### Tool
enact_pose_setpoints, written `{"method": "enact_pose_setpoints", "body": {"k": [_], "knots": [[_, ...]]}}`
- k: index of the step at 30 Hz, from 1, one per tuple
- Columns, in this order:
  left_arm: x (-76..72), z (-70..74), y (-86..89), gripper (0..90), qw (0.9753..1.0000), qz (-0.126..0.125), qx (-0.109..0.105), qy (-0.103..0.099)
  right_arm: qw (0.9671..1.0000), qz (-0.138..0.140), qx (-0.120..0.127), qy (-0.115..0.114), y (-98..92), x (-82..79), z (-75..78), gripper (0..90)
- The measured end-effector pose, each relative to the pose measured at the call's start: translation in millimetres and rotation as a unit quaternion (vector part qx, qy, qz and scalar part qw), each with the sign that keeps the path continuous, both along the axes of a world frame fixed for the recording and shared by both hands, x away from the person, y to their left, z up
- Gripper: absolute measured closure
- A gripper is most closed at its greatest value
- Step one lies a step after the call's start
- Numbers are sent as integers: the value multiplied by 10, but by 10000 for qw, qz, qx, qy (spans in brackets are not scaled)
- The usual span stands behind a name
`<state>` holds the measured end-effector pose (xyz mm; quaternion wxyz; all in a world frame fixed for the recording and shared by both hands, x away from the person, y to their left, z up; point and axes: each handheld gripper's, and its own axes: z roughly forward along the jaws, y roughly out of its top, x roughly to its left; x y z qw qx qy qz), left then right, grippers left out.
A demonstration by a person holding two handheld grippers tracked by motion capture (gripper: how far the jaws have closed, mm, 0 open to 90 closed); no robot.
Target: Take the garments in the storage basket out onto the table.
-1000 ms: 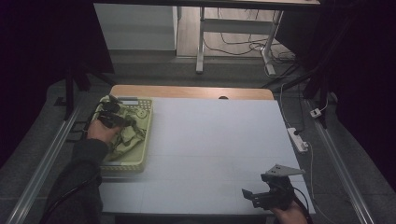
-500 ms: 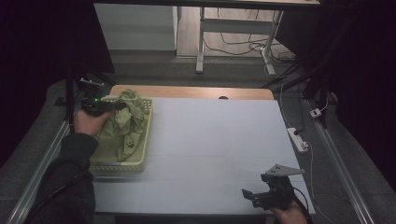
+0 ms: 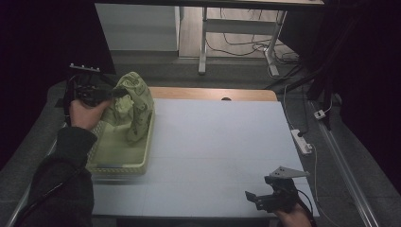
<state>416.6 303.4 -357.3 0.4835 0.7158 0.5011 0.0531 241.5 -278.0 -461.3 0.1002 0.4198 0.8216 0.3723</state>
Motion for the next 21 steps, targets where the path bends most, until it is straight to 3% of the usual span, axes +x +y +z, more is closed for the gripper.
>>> {"method": "enact_pose_setpoints", "body": {"k": [5, 9, 21], "knots": [[-37, 257, -69, 783, 9997, -70, -56, -227, 10000, -15, 14, 1, -2, 1, 0, 42], [-49, 384, -113, 783, 9994, -116, -74, -329, 10000, -24, 25, -3, -4, 1, -1, 42], [-69, 841, -479, 782, 9956, -578, -289, -683, 10000, -30, 37, -14, -6, -1, 1, 42]]}}
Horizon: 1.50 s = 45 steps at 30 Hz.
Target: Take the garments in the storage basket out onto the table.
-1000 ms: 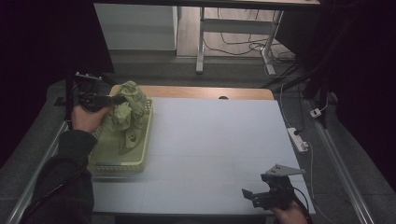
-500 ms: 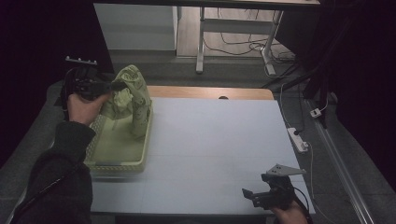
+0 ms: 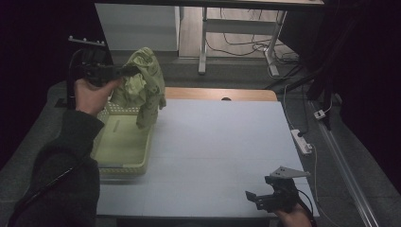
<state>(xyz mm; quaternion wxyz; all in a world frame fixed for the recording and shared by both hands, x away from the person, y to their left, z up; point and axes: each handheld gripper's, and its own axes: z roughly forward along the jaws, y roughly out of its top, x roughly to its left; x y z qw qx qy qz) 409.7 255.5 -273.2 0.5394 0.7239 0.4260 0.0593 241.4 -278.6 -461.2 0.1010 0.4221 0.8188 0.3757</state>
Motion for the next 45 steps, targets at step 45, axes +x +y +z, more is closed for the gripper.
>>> {"method": "enact_pose_setpoints", "body": {"k": [45], "knots": [[182, -537, -1658, 776, 9846, -1290, 1178, 49, 10000, 6, 41, -85, -16, -20, 12, 13]]}}
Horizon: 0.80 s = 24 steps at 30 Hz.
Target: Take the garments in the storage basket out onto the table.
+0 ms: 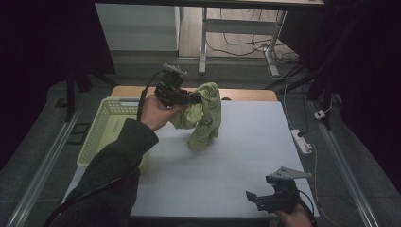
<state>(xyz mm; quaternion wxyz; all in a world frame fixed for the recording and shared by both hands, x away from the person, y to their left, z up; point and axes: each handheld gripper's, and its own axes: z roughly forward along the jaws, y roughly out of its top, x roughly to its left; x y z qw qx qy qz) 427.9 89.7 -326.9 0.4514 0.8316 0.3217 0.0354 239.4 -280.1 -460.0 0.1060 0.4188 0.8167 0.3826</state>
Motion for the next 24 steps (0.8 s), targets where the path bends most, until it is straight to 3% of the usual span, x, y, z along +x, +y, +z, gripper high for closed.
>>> {"method": "enact_pose_setpoints", "body": {"k": [4, 9, 24], "knots": [[16, -67, -48, 775, 10000, 15, -8, 49, 10000, -24, 40, -6, -7, -2, 2, 12], [30, -192, -137, 772, 9998, 10, 184, 46, 10000, 16, 26, -26, -4, -4, 2, 12], [96, -779, -325, 766, 9966, 201, 730, 313, 10000, 73, 18, -54, 0, -9, 2, 5]]}}
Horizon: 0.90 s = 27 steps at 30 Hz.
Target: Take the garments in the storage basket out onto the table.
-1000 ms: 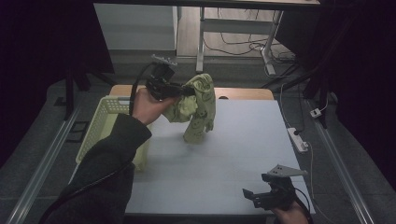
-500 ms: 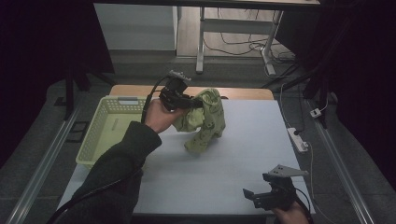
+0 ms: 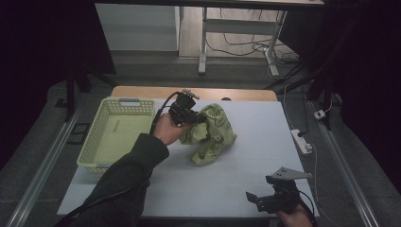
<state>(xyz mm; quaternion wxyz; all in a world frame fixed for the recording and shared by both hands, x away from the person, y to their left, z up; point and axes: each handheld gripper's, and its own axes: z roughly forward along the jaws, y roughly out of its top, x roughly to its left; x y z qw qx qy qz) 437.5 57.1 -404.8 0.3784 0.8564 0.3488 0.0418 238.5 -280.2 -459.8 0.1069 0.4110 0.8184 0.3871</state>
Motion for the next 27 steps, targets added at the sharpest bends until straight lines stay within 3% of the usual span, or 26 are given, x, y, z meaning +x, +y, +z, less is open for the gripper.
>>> {"method": "enact_pose_setpoints", "body": {"k": [2, 4, 5, 9, 17, 22, 27], "knots": [[5, -151, -21, 764, 9998, 2, 109, 138, 10000, 7, -4, -7, 1, 0, 0, 6], [2, -205, -33, 763, 9998, 12, 129, 173, 10000, 2, -8, -10, 1, -2, 1, 5], [-2, -313, -53, 762, 9995, -2, 220, 245, 10000, 4, -6, -11, 1, -2, 1, 5], [-9, -477, -86, 758, 9988, -27, 373, 311, 10000, 13, -23, -8, 4, -2, 1, 5], [-45, -817, -220, 735, 9961, -129, 559, 674, 10000, 10, -53, 8, 7, 0, -1, 6], [-81, -970, -319, 708, 9942, -322, 764, 687, 10000, -5, -49, 7, 12, -2, -2, 5], [-112, -1022, -358, 647, 9944, -384, 778, 611, 10000, 16, -76, 4, 15, -3, -2, 5]]}}
